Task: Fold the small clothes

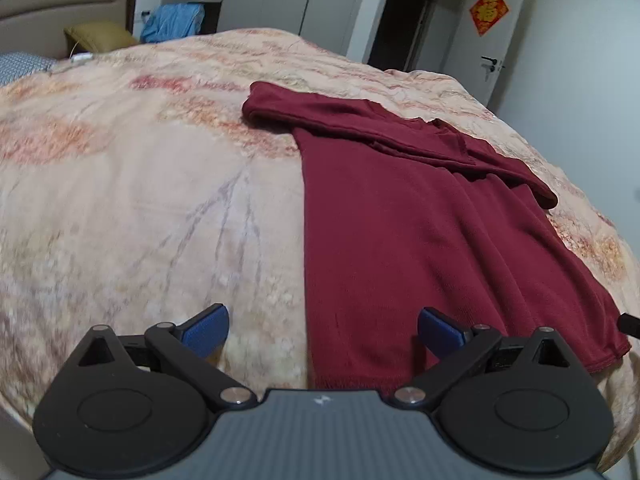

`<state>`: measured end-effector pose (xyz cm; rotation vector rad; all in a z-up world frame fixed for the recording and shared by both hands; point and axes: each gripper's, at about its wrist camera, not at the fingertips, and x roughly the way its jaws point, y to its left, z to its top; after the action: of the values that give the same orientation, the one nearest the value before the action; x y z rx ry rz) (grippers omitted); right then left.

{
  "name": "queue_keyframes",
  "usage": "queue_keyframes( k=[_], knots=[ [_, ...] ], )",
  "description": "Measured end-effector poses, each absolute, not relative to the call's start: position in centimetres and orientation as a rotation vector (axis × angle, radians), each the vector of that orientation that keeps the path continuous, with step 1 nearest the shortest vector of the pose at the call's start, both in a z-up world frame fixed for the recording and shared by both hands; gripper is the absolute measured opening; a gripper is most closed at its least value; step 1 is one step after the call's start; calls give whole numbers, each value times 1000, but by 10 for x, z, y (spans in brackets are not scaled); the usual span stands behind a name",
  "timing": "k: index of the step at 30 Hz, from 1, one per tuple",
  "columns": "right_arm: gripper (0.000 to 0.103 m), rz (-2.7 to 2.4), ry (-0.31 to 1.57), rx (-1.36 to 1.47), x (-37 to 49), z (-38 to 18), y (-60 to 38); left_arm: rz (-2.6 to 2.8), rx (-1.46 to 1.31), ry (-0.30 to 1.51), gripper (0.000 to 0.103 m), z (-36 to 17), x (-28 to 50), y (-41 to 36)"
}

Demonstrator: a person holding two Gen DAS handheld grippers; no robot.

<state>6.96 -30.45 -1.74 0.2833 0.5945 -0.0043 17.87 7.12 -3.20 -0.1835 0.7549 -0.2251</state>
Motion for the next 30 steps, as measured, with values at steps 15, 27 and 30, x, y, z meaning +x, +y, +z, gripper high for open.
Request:
queue_keyframes(
  k=[15, 27, 30],
  knots=[
    [36, -50, 610, 340, 68, -24, -298, -166, -277, 832, 61, -29, 178, 78],
    [7, -18, 525, 299, 42, 16, -307, -161, -213, 778, 4, 1, 160, 67],
    [6, 4, 492, 250, 26, 31, -306, -133, -199, 712, 3, 15, 141, 75]
  ],
)
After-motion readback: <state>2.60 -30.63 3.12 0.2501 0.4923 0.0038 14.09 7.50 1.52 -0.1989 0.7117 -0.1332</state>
